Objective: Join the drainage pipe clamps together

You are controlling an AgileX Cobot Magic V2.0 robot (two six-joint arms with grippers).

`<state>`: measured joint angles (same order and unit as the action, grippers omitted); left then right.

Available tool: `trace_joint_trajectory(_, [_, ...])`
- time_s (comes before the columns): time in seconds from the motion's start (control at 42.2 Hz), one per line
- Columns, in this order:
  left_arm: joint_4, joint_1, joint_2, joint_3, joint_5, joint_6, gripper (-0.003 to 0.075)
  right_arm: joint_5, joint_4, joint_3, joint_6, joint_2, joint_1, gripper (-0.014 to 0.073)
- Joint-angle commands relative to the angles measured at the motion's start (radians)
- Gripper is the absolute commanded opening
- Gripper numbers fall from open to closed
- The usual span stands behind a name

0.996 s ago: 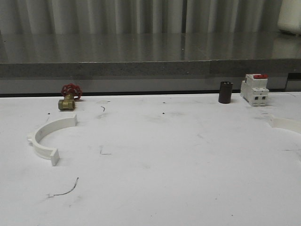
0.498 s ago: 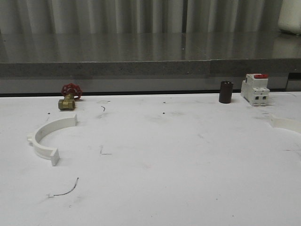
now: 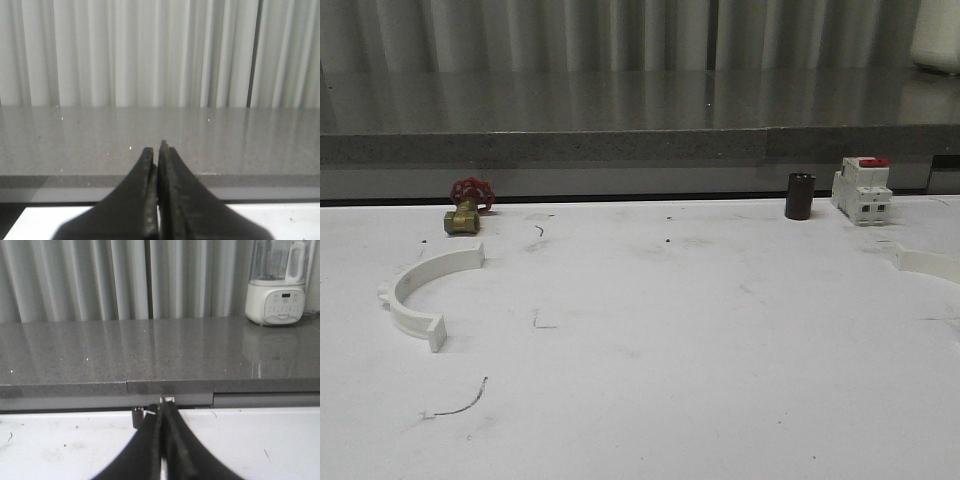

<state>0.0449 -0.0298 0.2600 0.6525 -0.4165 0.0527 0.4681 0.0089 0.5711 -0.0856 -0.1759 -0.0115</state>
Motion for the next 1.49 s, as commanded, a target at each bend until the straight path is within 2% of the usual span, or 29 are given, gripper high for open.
trace_joint_trajectory(0.0, [0.000,-0.009,0.078,0.057,-0.002,-0.003,-0.0020,-0.016,-0.009,0.065,0.003,-0.094,0.005,-0.0067])
trace_joint_trajectory(0.285, [-0.002,-0.009,0.223,0.057,-0.094,-0.003,-0.0020,0.136,-0.009,0.054,0.003,-0.311,0.005,-0.0067])
trace_joint_trajectory(0.616, [-0.002,-0.009,0.306,0.057,-0.087,-0.003,-0.0020,0.124,-0.009,0.051,0.003,-0.405,0.005,-0.0061])
trace_joint_trajectory(0.664, [-0.002,-0.009,0.306,0.057,-0.087,-0.003,-0.0020,0.124,-0.009,0.051,0.003,-0.405,0.005,-0.0023])
trace_joint_trajectory(0.711, [-0.002,-0.009,0.306,0.057,-0.087,-0.003,-0.0017,0.124,-0.009,0.051,0.003,-0.405,0.005,0.0067])
trace_joint_trajectory(0.782, [-0.002,-0.009,0.306,0.057,-0.085,-0.003,0.0050,0.124,-0.009,0.051,0.003,-0.405,0.005,0.0272])
trace_joint_trajectory(0.854, [0.015,-0.009,0.306,0.057,-0.083,-0.003,0.0204,0.124,-0.009,0.051,0.003,-0.405,0.005,0.0442])
trace_joint_trajectory(0.925, [0.036,-0.009,0.306,0.057,-0.083,-0.003,0.0406,0.124,-0.009,0.051,0.003,-0.405,0.005,0.0490])
trace_joint_trajectory(0.972, [0.036,-0.009,0.309,0.057,-0.082,-0.003,0.0464,0.124,-0.009,0.051,0.003,-0.405,0.005,0.0490])
trace_joint_trajectory(1.043, [0.032,-0.024,0.338,0.061,-0.084,-0.003,0.0457,0.124,-0.009,0.051,0.003,-0.405,0.005,0.0490])
trace_joint_trajectory(1.114, [0.032,-0.085,0.402,0.068,-0.087,-0.015,0.0458,0.124,-0.009,0.051,0.003,-0.405,0.005,0.0490])
trace_joint_trajectory(1.257, [0.034,-0.203,0.587,0.148,-0.180,-0.015,0.0458,0.124,-0.009,0.051,0.003,-0.405,0.005,0.0490])
trace_joint_trajectory(1.47, [0.034,-0.280,0.838,0.241,-0.201,-0.015,0.0458,0.124,-0.009,0.051,0.003,-0.405,0.005,0.0490])
